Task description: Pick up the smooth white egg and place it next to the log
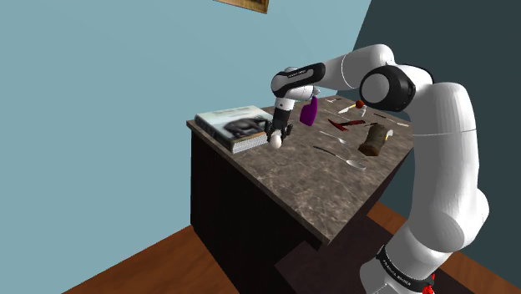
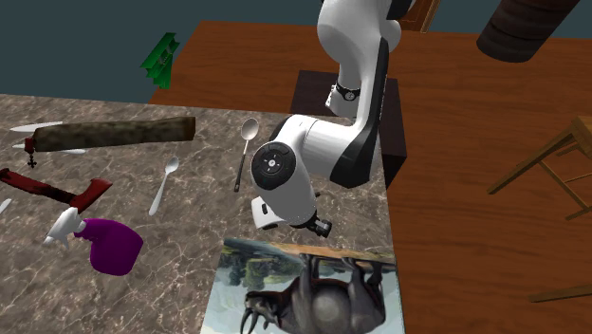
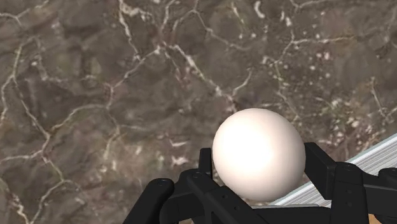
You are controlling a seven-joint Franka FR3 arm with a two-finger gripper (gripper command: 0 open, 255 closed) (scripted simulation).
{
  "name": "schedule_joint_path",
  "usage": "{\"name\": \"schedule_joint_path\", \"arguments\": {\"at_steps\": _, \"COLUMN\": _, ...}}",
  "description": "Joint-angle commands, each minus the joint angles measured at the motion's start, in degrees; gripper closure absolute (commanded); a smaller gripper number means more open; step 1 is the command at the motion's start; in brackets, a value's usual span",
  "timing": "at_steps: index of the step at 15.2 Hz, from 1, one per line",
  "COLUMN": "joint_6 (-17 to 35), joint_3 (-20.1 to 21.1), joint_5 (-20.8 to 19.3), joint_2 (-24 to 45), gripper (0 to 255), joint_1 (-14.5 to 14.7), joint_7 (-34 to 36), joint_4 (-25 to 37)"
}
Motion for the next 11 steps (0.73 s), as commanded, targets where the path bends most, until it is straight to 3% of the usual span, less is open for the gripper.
{"name": "schedule_joint_path", "arguments": {"at_steps": 1, "joint_6": 0.0, "joint_3": 0.0, "joint_5": 0.0, "joint_2": 0.0, "gripper": 255, "joint_1": 0.0, "joint_7": 0.0, "joint_4": 0.0}}
{"name": "schedule_joint_path", "arguments": {"at_steps": 11, "joint_6": -1.7, "joint_3": -0.1, "joint_5": -0.2, "joint_2": -1.0, "gripper": 255, "joint_1": 0.0, "joint_7": 0.3, "joint_4": 0.8}}
